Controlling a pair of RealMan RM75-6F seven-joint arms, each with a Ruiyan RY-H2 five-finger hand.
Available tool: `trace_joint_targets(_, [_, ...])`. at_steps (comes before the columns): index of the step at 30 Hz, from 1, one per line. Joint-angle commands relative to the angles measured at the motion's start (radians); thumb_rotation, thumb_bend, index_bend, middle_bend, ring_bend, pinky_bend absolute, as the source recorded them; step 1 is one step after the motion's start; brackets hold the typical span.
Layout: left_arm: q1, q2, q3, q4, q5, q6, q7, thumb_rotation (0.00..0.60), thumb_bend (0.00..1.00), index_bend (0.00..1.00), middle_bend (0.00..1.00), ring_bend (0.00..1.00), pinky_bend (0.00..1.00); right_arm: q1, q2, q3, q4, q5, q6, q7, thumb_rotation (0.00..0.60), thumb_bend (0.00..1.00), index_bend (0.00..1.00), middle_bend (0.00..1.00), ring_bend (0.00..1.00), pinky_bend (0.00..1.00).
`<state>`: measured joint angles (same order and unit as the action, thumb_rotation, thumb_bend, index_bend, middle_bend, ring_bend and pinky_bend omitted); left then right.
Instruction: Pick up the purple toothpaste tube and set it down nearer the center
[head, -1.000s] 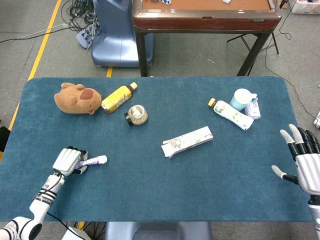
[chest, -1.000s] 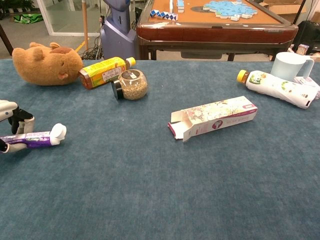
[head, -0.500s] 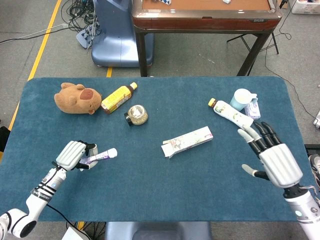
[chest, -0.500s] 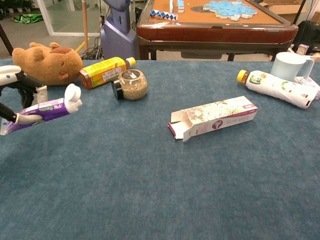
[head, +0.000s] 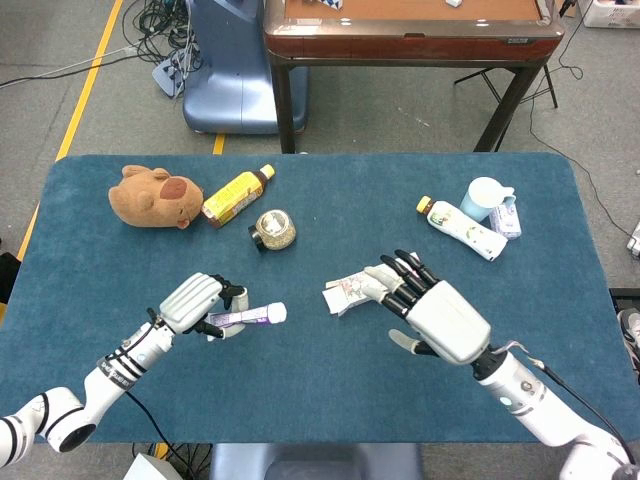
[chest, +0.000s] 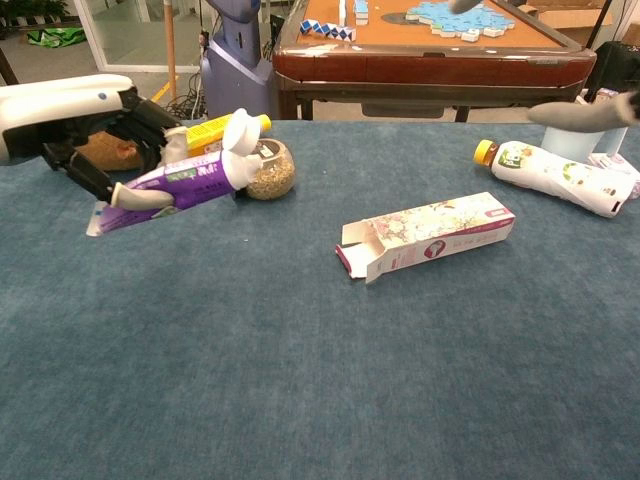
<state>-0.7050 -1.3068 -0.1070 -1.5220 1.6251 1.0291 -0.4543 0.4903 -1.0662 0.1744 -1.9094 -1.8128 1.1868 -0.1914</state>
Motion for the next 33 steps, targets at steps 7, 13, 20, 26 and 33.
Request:
trace_joint_targets(7, [-0.056, -0.021, -0.017, 0.016, -0.042, -0.056, -0.039, 0.6, 0.41, 0.57, 0.69, 0.56, 0.45, 0.112, -0.118, 0.03, 0.03, 0.046, -0.105, -0.06, 0.599, 0.34, 0.26, 0.11, 0.0, 0.0])
trace_joint_targets(13, [-0.069, -0.022, -0.025, 0.012, -0.067, -0.061, -0.037, 0.6, 0.41, 0.57, 0.69, 0.56, 0.45, 0.166, -0.173, 0.045, 0.052, 0.094, -0.15, -0.085, 0.594, 0.34, 0.26, 0.11, 0.0, 0.0])
trace_joint_targets(20, [-0.079, -0.02, -0.026, 0.0, -0.09, -0.072, -0.015, 0.6, 0.41, 0.57, 0.69, 0.56, 0.45, 0.226, -0.235, 0.064, 0.077, 0.138, -0.184, -0.11, 0.591, 0.34, 0.26, 0.11, 0.0, 0.0])
trace_joint_targets(26, [-0.088, -0.017, -0.025, -0.006, -0.097, -0.076, -0.004, 0.6, 0.41, 0.57, 0.69, 0.56, 0.45, 0.27, -0.271, 0.068, 0.091, 0.189, -0.229, -0.141, 0.591, 0.34, 0.26, 0.11, 0.0, 0.0])
trace_joint_targets(33, [-0.09, -0.011, -0.019, -0.01, -0.097, -0.072, -0.007, 0.6, 0.41, 0.57, 0.69, 0.56, 0.45, 0.295, -0.293, 0.06, 0.122, 0.24, -0.252, -0.169, 0.589, 0.34, 0.26, 0.11, 0.0, 0.0])
